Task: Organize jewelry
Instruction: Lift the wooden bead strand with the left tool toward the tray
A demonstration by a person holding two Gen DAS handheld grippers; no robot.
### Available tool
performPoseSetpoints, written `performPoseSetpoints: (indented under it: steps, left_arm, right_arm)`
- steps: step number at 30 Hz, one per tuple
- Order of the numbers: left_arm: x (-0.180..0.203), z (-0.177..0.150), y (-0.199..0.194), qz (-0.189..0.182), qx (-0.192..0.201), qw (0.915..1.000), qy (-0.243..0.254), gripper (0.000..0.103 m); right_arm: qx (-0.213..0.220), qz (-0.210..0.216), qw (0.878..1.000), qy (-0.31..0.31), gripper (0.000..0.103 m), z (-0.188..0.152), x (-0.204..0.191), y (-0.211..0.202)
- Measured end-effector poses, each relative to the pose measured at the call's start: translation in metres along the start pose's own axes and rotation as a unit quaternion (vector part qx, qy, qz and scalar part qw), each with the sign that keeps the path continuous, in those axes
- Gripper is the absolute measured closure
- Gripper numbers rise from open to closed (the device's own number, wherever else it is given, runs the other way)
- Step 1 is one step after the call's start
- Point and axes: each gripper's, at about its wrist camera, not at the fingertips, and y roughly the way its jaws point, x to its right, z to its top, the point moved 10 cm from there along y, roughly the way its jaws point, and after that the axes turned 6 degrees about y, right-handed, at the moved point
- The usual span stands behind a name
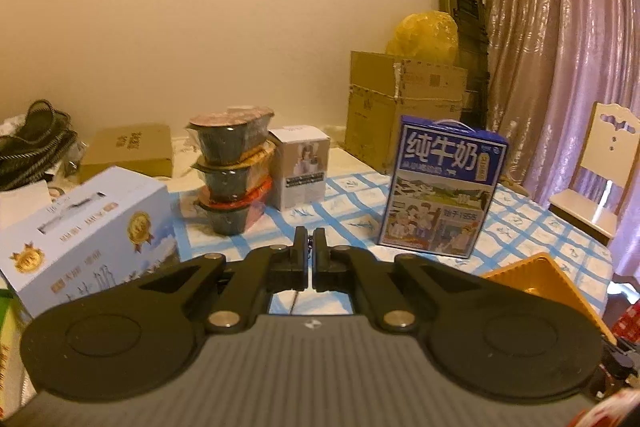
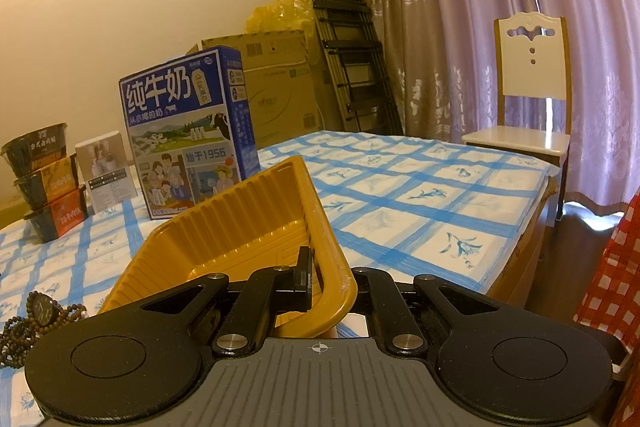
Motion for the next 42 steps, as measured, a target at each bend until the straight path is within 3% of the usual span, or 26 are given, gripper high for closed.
performPoseSetpoints:
  steps: [4,11,25,32,42]
  left_arm:
    - [0.02,-0.001,0.003,-0.031,-0.004,0.9995,-0.005,0.102]
    - [0.083,0.005,0.014,-0.116,-0.001,0.9932,0.001,0.102]
    - [0.232,0.002,0.045,-0.279,-0.013,0.9599,0.022,0.102]
    - [0.281,-0.014,0.07,-0.31,-0.039,0.9494,0.027,0.102]
    - [0.315,-0.004,0.098,-0.31,-0.018,0.9496,0.043,0.102]
  right_arm:
    - [0.0,0.0,1.0,0.0,0.095,0.001,0.0,0.0]
    - [0.003,0.001,1.0,-0.005,0.096,0.002,-0.004,-0.002]
    - [0.003,0.001,1.0,-0.005,0.096,0.003,-0.008,-0.002]
    - [0.003,0.003,1.0,-0.004,0.096,0.003,-0.01,-0.002]
    - [0.002,0.003,1.0,-0.003,0.096,0.003,-0.011,-0.002]
